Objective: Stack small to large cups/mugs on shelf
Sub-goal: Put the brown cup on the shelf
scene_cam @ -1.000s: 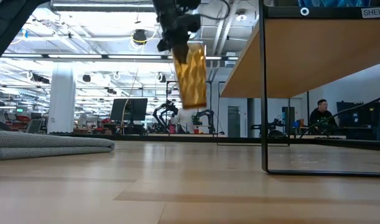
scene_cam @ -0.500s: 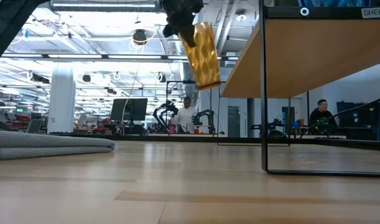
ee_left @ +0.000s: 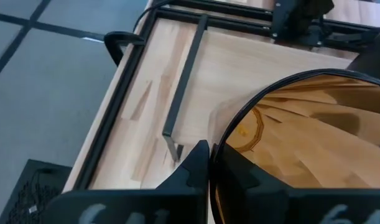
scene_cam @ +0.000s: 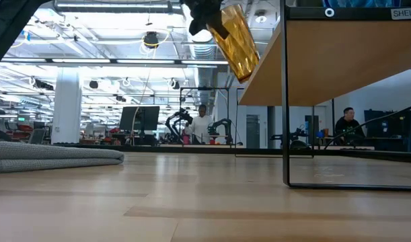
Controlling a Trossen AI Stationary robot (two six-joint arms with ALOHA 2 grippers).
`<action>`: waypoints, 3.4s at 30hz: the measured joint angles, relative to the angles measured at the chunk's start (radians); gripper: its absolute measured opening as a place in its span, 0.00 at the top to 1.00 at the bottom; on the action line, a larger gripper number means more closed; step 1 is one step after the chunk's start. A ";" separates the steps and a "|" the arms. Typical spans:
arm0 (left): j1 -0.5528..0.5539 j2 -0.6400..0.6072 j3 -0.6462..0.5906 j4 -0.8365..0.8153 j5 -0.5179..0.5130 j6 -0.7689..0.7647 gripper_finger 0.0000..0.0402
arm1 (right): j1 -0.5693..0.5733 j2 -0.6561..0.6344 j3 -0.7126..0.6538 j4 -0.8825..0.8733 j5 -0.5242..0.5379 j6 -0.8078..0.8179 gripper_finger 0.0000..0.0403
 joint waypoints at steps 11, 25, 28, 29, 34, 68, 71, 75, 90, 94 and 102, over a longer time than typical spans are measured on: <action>0.001 0.021 -0.002 0.027 -0.004 0.002 1.00 | 0.000 0.000 0.000 0.000 0.000 0.007 0.49; -0.007 0.046 -0.001 0.080 -0.009 0.015 1.00 | 0.001 0.000 0.000 -0.002 -0.001 0.008 0.49; -0.005 0.046 -0.001 0.076 -0.004 0.013 1.00 | 0.000 0.000 0.000 -0.002 0.000 0.008 0.49; -0.005 0.046 -0.001 0.077 0.001 0.011 1.00 | 0.001 0.000 0.000 -0.002 -0.001 0.008 0.49; -0.008 0.055 -0.001 0.076 0.005 0.004 1.00 | 0.001 0.000 0.000 -0.002 -0.001 0.008 0.49; -0.018 0.250 0.060 -0.338 -0.026 -0.047 1.00 | 0.000 0.006 0.000 -0.055 0.000 -0.025 0.49; -0.018 0.260 0.050 -0.307 -0.018 -0.049 1.00 | 0.000 0.006 0.000 -0.072 0.000 -0.029 0.49; -0.013 0.259 0.028 -0.260 -0.015 -0.060 1.00 | 0.000 0.006 0.000 -0.080 0.000 -0.029 0.49; 0.008 0.258 -0.049 -0.186 -0.017 -0.095 1.00 | 0.000 0.006 0.000 -0.079 0.000 -0.029 0.49; 0.008 0.258 -0.079 -0.175 -0.019 -0.106 1.00 | 0.000 0.006 0.000 -0.079 0.000 -0.028 0.49; 0.010 0.258 -0.094 -0.119 -0.018 -0.131 0.98 | 0.000 0.006 0.000 -0.078 0.000 -0.028 0.49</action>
